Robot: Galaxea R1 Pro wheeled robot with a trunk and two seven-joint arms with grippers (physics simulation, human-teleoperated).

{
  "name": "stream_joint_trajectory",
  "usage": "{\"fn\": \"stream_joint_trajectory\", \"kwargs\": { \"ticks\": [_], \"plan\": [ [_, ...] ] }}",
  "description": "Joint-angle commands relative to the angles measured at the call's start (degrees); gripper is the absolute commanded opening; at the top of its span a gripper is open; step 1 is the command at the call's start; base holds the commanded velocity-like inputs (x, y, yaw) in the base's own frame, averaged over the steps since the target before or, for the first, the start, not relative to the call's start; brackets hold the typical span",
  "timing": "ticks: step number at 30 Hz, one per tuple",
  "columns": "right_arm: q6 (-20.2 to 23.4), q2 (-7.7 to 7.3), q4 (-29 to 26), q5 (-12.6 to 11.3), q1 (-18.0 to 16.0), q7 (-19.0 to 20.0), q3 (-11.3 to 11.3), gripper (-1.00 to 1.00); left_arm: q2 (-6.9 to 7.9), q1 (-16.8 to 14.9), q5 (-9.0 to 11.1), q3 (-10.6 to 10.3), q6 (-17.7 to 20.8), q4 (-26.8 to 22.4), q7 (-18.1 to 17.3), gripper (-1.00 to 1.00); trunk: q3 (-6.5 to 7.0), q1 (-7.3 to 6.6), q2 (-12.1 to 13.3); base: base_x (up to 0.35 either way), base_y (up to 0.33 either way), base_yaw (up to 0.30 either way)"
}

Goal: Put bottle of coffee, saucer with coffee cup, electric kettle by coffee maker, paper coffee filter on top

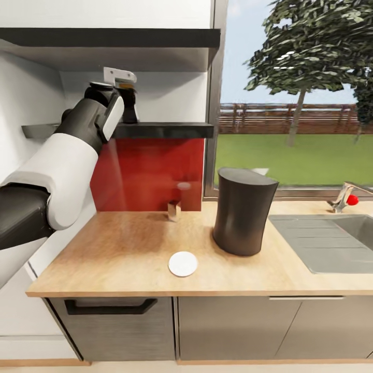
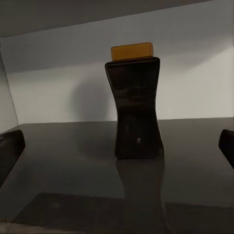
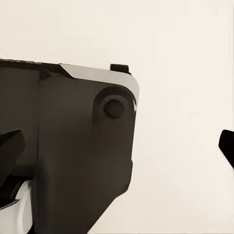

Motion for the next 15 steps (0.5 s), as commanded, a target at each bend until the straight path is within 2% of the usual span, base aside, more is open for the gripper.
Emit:
{"fn": "stream_joint_trajectory", "kwargs": {
  "ticks": [1, 4, 10, 15],
  "plan": [
    [0.34, 0.03, -0.12, 0.60, -0.02, -0.15, -0.44, 1.00, 0.05, -0.05, -0.18, -0.20, 0.36, -0.06, 0.17, 1.00, -0.13, 0.07, -0.12, 0.330, 0.000, 0.000],
    [0.34, 0.03, -0.12, 0.60, -0.02, -0.18, -0.42, 1.00, 0.09, -0.04, -0.21, -0.22, 0.35, -0.11, 0.17, 1.00, -0.13, 0.07, -0.12, 0.265, 0.000, 0.000],
    [0.34, 0.03, -0.12, 0.60, 0.00, -0.22, -0.43, 1.00, 0.10, -0.04, -0.23, -0.38, 0.35, -0.13, 0.17, 1.00, -0.13, 0.07, -0.12, 0.096, 0.000, 0.000],
    [0.34, 0.03, -0.12, 0.60, 0.24, -0.23, -0.39, 1.00, 0.10, -0.04, -0.24, -0.29, 0.39, -0.11, 0.17, 1.00, -0.13, 0.07, -0.12, 0.227, 0.058, 0.000]
  ]
}}
